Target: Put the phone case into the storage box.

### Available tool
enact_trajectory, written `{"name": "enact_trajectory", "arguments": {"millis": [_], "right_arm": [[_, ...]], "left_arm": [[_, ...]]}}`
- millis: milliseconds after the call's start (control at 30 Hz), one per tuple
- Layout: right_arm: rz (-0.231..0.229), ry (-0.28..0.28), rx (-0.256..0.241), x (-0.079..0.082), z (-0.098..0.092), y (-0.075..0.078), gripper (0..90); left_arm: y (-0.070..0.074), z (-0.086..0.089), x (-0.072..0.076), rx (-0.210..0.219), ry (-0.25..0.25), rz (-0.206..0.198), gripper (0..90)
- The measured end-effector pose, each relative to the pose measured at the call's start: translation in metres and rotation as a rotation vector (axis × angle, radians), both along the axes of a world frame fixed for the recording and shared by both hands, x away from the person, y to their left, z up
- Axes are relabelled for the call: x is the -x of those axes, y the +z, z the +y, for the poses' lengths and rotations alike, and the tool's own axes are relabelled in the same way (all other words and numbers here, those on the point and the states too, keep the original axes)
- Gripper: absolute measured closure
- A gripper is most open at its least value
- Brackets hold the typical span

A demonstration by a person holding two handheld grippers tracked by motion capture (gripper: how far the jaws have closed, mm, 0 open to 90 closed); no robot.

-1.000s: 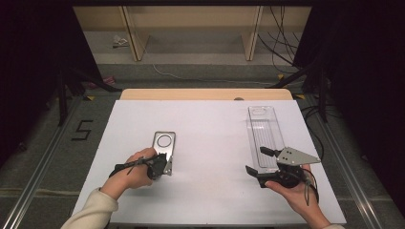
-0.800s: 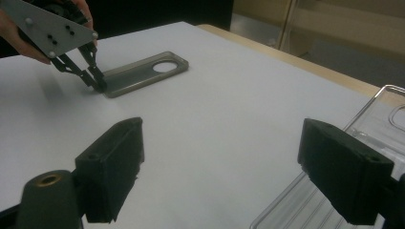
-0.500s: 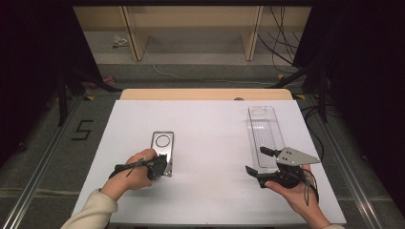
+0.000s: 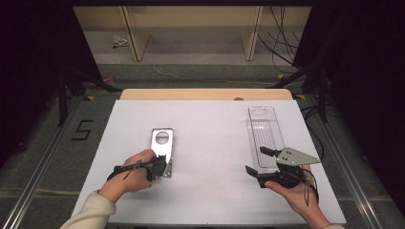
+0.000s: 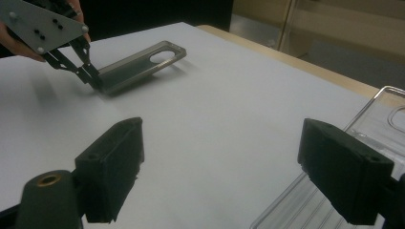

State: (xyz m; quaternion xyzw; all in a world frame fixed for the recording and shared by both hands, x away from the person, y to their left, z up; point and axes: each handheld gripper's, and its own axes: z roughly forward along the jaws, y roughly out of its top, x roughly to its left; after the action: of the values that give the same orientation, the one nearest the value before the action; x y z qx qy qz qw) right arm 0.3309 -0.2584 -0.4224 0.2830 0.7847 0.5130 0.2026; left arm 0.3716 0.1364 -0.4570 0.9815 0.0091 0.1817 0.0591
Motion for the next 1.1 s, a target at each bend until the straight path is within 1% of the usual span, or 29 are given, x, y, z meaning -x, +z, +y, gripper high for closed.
{"name": "enact_trajectory", "arguments": {"millis": [33, 67, 133, 167, 233, 267, 300, 400, 467, 533, 567, 633, 700, 733, 800, 833, 900, 933, 967, 1000, 1067, 1100], "right_arm": [[-0.001, 0.0, 0.0, 0.0, 0.0, 0.0, 16.7], [-0.001, -0.001, 0.001, 0.0, 0.0, 0.0, 16.8], [-0.001, -0.001, 0.001, 0.0, 0.0, 0.0, 16.8], [-0.001, -0.001, 0.002, 0.0, 0.0, 0.0, 16.8], [0.0, -0.001, 0.004, 0.0, 0.001, 0.0, 16.9], [0.001, -0.001, 0.004, 0.0, 0.001, 0.0, 16.9], [0.001, -0.003, 0.004, 0.0, 0.001, 0.0, 16.9], [0.002, -0.005, 0.003, 0.0, 0.001, 0.0, 17.0], [0.001, -0.006, 0.001, -0.001, 0.002, -0.001, 16.9], [0.003, -0.004, 0.003, -0.001, 0.003, -0.001, 16.9], [0.003, -0.002, 0.004, -0.002, 0.004, -0.001, 16.9], [0.005, 0.0, 0.002, -0.002, 0.005, -0.001, 16.9], [0.006, 0.001, 0.003, -0.003, 0.007, -0.001, 17.0], [0.007, 0.001, 0.0, -0.003, 0.008, -0.001, 16.9], [0.006, 0.005, 0.0, -0.003, 0.01, -0.001, 17.0], [0.007, 0.007, -0.003, -0.004, 0.012, -0.002, 17.0], [0.009, 0.008, -0.01, -0.004, 0.015, -0.001, 17.3], [0.011, 0.008, -0.014, -0.005, 0.016, -0.001, 17.4], [0.011, 0.007, -0.017, -0.005, 0.018, -0.001, 17.5], [0.007, 0.009, -0.024, -0.006, 0.02, -0.001, 17.5], [0.011, 0.007, -0.039, -0.007, 0.023, 0.0, 17.5], [0.014, 0.005, -0.045, -0.007, 0.024, 0.0, 17.5]], "left_arm": [[0.001, -0.001, 0.001, 0.005, 0.001, 0.002, 88.2], [0.002, -0.002, 0.001, 0.008, -0.006, -0.008, 88.2], [0.004, -0.004, 0.003, 0.016, 0.003, -0.003, 88.2], [0.005, -0.005, 0.003, 0.017, -0.004, -0.01, 88.3], [0.006, -0.006, 0.005, 0.026, 0.003, -0.005, 88.3], [0.008, -0.008, 0.005, 0.024, -0.009, -0.017, 88.3], [0.009, -0.008, 0.007, 0.03, -0.003, -0.014, 88.3], [0.013, -0.012, 0.009, 0.032, -0.012, -0.023, 88.4], [0.015, -0.015, 0.01, 0.032, -0.027, -0.032, 88.4], [0.015, -0.017, 0.012, 0.043, -0.015, -0.025, 88.4], [0.016, -0.018, 0.012, 0.041, -0.028, -0.036, 88.4], [0.018, -0.021, 0.013, 0.04, -0.036, -0.038, 88.4], [0.019, -0.023, 0.015, 0.048, -0.029, -0.03, 88.3], [0.02, -0.024, 0.016, 0.046, -0.039, -0.037, 88.4], [0.022, -0.025, 0.017, 0.052, -0.038, -0.04, 88.4], [0.024, -0.026, 0.017, 0.051, -0.047, -0.047, 88.4], [0.026, -0.028, 0.018, 0.056, -0.05, -0.057, 88.4], [0.027, -0.028, 0.019, 0.064, -0.044, -0.052, 88.4], [0.029, -0.029, 0.019, 0.062, -0.054, -0.061, 88.4], [0.03, -0.03, 0.02, 0.063, -0.058, -0.061, 88.4], [0.031, -0.031, 0.021, 0.068, -0.058, -0.068, 88.4], [0.032, -0.032, 0.022, 0.07, -0.058, -0.065, 88.4]]}}
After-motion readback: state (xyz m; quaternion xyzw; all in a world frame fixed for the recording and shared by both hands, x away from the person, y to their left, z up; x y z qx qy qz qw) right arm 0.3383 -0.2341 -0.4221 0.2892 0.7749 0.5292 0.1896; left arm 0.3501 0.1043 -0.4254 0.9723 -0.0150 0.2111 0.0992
